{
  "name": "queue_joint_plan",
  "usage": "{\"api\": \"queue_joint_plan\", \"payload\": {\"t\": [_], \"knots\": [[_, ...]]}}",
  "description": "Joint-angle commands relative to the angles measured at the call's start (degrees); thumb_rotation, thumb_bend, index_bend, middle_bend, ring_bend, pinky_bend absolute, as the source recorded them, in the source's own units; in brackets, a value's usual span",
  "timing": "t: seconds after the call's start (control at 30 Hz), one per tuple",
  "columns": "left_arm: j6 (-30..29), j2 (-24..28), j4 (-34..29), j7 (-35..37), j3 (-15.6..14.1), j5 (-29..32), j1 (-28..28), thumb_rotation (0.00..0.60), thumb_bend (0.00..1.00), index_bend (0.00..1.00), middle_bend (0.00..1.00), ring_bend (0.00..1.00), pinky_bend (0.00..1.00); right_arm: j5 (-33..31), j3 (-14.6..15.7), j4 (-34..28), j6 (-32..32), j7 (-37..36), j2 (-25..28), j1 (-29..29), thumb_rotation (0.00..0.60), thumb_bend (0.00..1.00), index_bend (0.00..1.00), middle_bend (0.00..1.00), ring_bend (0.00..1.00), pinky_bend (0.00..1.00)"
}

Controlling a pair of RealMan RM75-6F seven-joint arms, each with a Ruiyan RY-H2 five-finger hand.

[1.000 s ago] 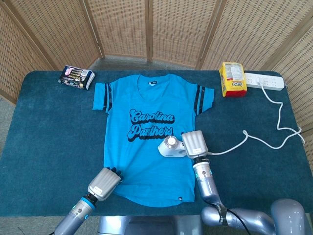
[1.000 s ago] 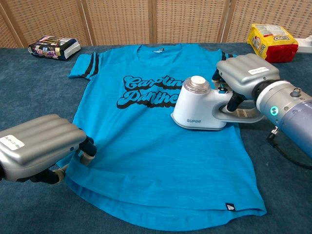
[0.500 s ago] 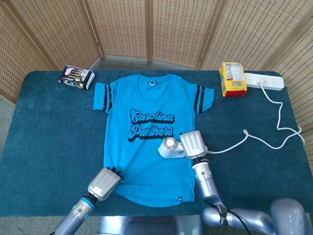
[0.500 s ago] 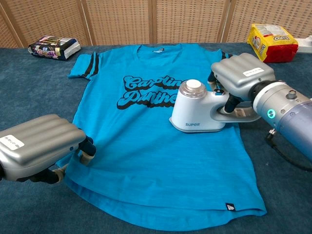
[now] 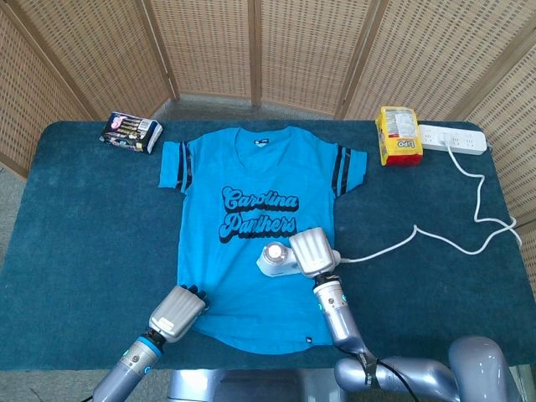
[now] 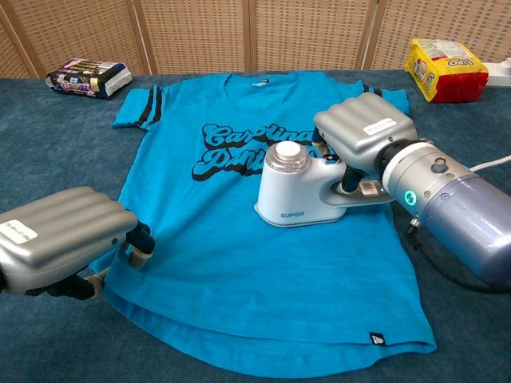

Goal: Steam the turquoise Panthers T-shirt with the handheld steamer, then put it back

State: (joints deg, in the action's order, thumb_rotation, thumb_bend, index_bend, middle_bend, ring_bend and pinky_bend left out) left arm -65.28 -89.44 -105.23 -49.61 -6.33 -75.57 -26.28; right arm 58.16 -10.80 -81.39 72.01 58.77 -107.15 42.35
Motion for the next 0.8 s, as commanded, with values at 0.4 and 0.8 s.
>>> {"api": "queue_joint_plan", "payload": {"t": [0.4, 0.8], "knots": [[-0.14, -0.15, -0.21, -0.39, -0.04, -0.55, 0.05, 0.600, 0.48, 0.66, 0.51, 0.45, 0.58, 0.07, 0.33, 0.37, 1.12, -0.69, 3.16, -1.81, 0.600, 0.28, 0.78, 0.78, 0.80, 0.73], [-0.14, 0.01, -0.62, -1.93, -0.24, -0.57, 0.02, 0.600, 0.48, 0.66, 0.51, 0.45, 0.58, 1.03, 0.72, 1.26, 0.45, -2.20, 3.36, -2.21, 0.600, 0.28, 0.78, 0.78, 0.81, 0.73]]}}
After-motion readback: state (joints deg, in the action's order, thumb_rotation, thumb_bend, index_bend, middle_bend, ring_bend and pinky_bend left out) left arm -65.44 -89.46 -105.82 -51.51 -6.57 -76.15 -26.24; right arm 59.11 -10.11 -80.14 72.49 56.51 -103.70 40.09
